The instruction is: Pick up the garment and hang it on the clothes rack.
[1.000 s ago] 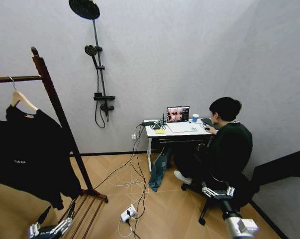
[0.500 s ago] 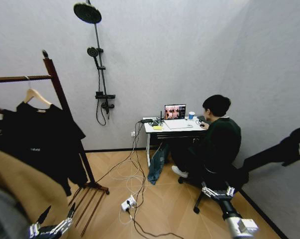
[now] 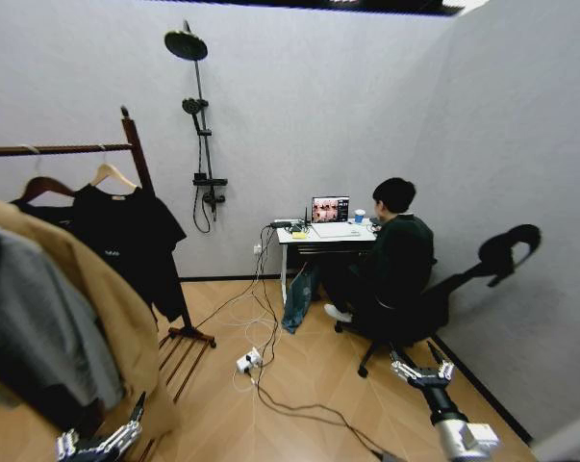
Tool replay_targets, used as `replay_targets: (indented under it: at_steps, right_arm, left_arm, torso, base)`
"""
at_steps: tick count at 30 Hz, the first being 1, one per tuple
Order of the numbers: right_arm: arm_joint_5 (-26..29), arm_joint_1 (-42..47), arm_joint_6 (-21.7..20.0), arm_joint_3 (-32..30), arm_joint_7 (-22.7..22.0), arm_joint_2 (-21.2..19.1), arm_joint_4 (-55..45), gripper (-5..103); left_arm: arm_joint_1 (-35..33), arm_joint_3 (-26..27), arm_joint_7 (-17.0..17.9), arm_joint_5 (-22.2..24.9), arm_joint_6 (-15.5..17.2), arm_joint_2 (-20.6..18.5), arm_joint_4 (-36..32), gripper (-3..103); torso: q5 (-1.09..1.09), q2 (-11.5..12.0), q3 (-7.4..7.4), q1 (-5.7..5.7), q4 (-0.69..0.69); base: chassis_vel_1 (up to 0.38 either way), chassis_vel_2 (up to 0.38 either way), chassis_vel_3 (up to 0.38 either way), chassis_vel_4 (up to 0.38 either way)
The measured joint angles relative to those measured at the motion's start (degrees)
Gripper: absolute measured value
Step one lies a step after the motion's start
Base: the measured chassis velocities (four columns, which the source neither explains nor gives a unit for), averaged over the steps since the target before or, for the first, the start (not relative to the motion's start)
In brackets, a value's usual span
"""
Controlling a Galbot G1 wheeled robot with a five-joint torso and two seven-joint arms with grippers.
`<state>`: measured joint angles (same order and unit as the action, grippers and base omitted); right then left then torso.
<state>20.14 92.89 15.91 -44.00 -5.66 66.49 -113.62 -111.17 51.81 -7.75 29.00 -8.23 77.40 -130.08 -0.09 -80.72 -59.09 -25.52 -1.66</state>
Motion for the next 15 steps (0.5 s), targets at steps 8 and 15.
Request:
replay_targets:
  at_steps: [8,15]
  right_arm:
    - [0.00,0.00,0.01,0.00,-0.01,0.00,0.00,100]
    - [0.00,0.00,0.00,0.01,-0.01,0.00,0.01,100]
  left_arm:
    - [0.00,0.01,0.04,0.00,0.00,0.00,-0.01,100]
    - [0.00,0.00,-0.07,0.00,0.00,0.00,-0.02,100]
  torso:
    - [0.17,0.00,-0.01,-0.01,-0.02]
    - [0.20,0.02,-0.02,-0.03,-0.03]
  base:
    - [0.356,-0.349,-0.337,0.357]
    - [0.356,-0.339,-0.360,0.351]
